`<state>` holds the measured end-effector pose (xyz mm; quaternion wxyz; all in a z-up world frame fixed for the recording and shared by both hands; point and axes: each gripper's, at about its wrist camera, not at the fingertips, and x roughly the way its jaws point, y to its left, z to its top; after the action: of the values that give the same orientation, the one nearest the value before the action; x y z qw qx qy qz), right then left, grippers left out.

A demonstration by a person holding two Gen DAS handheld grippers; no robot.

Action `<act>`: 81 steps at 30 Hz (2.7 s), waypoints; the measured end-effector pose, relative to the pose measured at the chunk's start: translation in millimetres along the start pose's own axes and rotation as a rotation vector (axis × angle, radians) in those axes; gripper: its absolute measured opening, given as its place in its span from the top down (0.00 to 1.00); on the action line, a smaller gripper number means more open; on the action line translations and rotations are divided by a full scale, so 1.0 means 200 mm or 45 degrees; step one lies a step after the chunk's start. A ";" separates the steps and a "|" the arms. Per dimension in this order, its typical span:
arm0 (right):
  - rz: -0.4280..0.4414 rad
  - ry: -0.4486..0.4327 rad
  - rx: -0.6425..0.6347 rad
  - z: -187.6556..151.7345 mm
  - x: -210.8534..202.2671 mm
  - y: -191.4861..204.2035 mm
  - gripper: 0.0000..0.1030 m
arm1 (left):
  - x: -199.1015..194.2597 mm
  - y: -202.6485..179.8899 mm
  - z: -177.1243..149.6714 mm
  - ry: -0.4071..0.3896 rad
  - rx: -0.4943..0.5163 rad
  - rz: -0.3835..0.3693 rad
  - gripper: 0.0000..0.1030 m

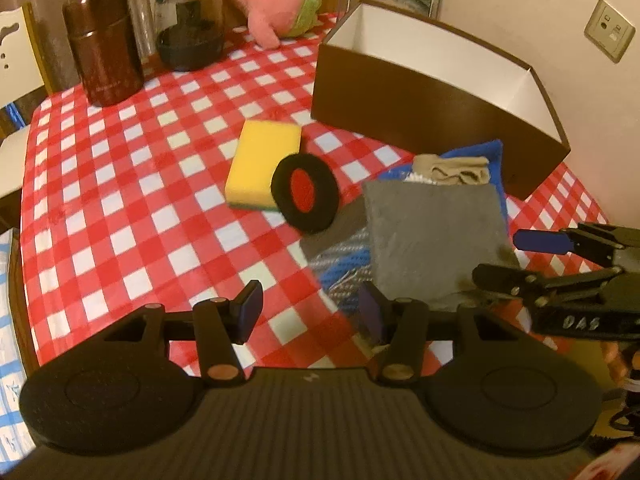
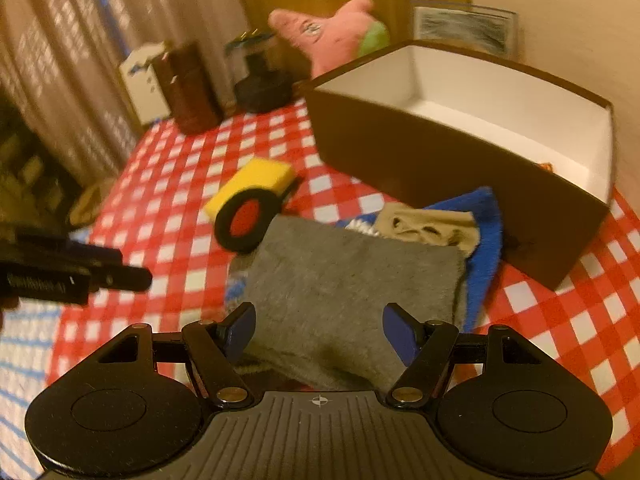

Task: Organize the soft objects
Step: 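Withdraw both tools from the box back toward the grey cloth, then grasp the grey cloth with the right tool and lift it, then grasp the black-and-red ring with the left tool while the right tool holds the grey cloth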

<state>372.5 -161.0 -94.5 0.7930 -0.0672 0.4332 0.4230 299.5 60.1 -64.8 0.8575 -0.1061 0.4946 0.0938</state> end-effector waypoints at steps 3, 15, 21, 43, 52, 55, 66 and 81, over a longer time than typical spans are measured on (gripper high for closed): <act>-0.024 0.031 -0.131 -0.05 0.05 0.07 0.32 | 0.02 0.02 -0.03 0.016 0.002 -0.005 0.51; -0.185 0.081 -0.610 -0.22 0.26 0.26 0.32 | 0.07 0.07 -0.09 0.060 -0.019 -0.026 0.51; -0.241 0.050 -0.698 -0.26 0.33 0.29 0.32 | 0.10 0.09 -0.11 0.076 -0.031 -0.021 0.51; 0.020 -0.084 -0.062 -0.01 0.10 -0.04 0.88 | 0.13 0.05 -0.07 0.057 0.004 -0.038 0.52; 0.049 -0.254 0.210 0.14 -0.17 -0.24 0.91 | 0.14 0.02 -0.03 0.020 0.020 -0.054 0.52; 0.026 -0.302 0.231 0.15 -0.25 -0.27 0.92 | 0.15 0.00 -0.01 0.010 0.020 -0.060 0.52; -0.039 -0.425 0.333 0.19 -0.46 -0.37 0.93 | 0.22 -0.04 0.06 -0.011 0.039 -0.078 0.52; -0.093 -0.326 0.478 0.15 -0.35 -0.47 0.93 | 0.44 0.07 0.19 -0.016 -0.139 -0.095 0.52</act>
<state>442.5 -248.8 -48.9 0.8549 0.1202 0.3973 0.3111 371.1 88.8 -124.7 0.8565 -0.1703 0.4789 0.0892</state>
